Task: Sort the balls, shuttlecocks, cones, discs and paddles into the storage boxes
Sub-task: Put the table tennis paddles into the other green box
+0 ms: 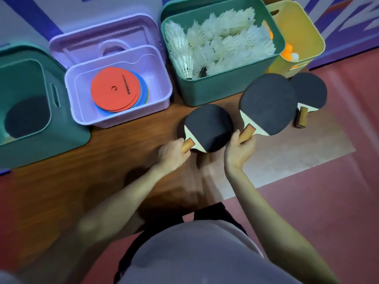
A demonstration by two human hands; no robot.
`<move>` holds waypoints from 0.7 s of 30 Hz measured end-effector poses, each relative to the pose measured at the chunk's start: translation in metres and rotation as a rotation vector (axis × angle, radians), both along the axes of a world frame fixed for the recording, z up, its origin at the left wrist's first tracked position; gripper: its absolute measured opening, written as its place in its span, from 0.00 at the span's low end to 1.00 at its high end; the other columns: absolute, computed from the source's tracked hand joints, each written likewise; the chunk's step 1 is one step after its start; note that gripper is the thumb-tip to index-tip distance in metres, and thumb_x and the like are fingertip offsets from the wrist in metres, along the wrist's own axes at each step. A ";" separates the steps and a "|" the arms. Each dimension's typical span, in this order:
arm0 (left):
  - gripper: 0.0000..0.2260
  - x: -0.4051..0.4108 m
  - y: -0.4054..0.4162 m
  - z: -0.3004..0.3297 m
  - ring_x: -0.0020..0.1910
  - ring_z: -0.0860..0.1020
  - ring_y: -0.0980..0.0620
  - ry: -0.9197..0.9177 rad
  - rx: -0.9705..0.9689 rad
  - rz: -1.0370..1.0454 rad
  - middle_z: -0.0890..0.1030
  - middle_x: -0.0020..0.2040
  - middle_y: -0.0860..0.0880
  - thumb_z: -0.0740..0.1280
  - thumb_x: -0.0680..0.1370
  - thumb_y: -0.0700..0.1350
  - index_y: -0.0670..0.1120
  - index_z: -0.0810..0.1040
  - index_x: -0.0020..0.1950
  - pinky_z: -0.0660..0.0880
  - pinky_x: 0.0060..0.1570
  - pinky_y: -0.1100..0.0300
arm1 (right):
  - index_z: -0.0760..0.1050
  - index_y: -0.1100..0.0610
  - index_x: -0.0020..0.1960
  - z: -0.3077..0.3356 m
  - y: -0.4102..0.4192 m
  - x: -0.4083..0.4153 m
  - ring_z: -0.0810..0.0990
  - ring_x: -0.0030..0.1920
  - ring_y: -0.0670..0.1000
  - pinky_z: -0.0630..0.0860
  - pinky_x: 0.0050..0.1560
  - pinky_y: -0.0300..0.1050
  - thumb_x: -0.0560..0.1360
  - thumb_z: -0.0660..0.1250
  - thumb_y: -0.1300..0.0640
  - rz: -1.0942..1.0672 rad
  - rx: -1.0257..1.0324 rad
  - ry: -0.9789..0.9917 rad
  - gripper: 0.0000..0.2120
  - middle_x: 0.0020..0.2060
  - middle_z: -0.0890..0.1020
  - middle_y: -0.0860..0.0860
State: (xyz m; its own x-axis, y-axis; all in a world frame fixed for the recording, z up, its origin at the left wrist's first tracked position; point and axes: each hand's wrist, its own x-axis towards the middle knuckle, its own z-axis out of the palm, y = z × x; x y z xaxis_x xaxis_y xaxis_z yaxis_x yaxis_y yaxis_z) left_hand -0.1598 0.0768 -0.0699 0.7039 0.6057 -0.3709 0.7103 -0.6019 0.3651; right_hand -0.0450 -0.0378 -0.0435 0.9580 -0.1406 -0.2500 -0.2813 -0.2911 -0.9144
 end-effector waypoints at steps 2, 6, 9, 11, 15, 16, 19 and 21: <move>0.08 -0.017 0.014 0.008 0.45 0.79 0.37 -0.051 0.016 0.024 0.82 0.43 0.41 0.66 0.75 0.48 0.45 0.72 0.43 0.69 0.36 0.52 | 0.67 0.61 0.46 0.004 0.019 -0.014 0.73 0.40 0.53 0.70 0.44 0.47 0.75 0.65 0.56 0.047 -0.005 -0.020 0.09 0.37 0.72 0.52; 0.09 -0.075 0.048 0.023 0.44 0.79 0.36 -0.142 0.056 0.100 0.81 0.43 0.41 0.66 0.76 0.49 0.44 0.72 0.45 0.72 0.37 0.49 | 0.68 0.61 0.43 0.012 0.067 -0.063 0.72 0.39 0.52 0.68 0.43 0.45 0.75 0.66 0.60 0.226 -0.019 -0.067 0.07 0.35 0.72 0.51; 0.09 -0.122 0.077 0.036 0.41 0.78 0.35 -0.200 0.093 0.180 0.80 0.39 0.41 0.67 0.75 0.48 0.43 0.72 0.42 0.71 0.34 0.49 | 0.67 0.61 0.42 0.018 0.098 -0.104 0.68 0.35 0.49 0.64 0.39 0.41 0.75 0.66 0.60 0.350 0.004 -0.145 0.09 0.31 0.69 0.47; 0.09 -0.155 0.098 0.043 0.39 0.77 0.35 -0.253 0.128 0.251 0.79 0.37 0.40 0.67 0.74 0.47 0.43 0.70 0.40 0.68 0.32 0.50 | 0.66 0.60 0.41 0.021 0.116 -0.133 0.66 0.34 0.48 0.64 0.39 0.42 0.75 0.65 0.58 0.425 0.025 -0.201 0.10 0.30 0.68 0.46; 0.10 -0.216 0.143 0.066 0.30 0.75 0.36 -0.385 0.223 0.288 0.75 0.30 0.39 0.66 0.71 0.45 0.41 0.68 0.36 0.68 0.27 0.50 | 0.64 0.52 0.38 0.031 0.155 -0.185 0.70 0.34 0.51 0.69 0.39 0.46 0.74 0.65 0.53 0.553 0.066 -0.259 0.11 0.31 0.71 0.51; 0.10 -0.228 0.155 0.073 0.30 0.75 0.37 -0.395 0.232 0.315 0.75 0.30 0.40 0.65 0.72 0.45 0.41 0.68 0.36 0.68 0.28 0.49 | 0.63 0.51 0.37 0.033 0.165 -0.196 0.69 0.33 0.49 0.68 0.38 0.45 0.74 0.65 0.54 0.585 0.068 -0.276 0.12 0.30 0.70 0.49; 0.10 -0.263 0.194 0.099 0.36 0.74 0.41 -0.325 0.203 0.450 0.75 0.35 0.43 0.66 0.76 0.45 0.45 0.67 0.39 0.63 0.35 0.53 | 0.60 0.50 0.35 0.043 0.195 -0.226 0.64 0.30 0.46 0.65 0.36 0.41 0.75 0.65 0.57 0.706 0.094 -0.316 0.16 0.28 0.65 0.45; 0.09 -0.288 0.226 0.111 0.41 0.75 0.38 -0.273 0.231 0.496 0.77 0.39 0.39 0.67 0.76 0.45 0.44 0.69 0.40 0.64 0.37 0.52 | 0.59 0.49 0.34 0.047 0.216 -0.240 0.64 0.31 0.49 0.65 0.35 0.46 0.74 0.65 0.55 0.759 0.099 -0.304 0.16 0.27 0.65 0.45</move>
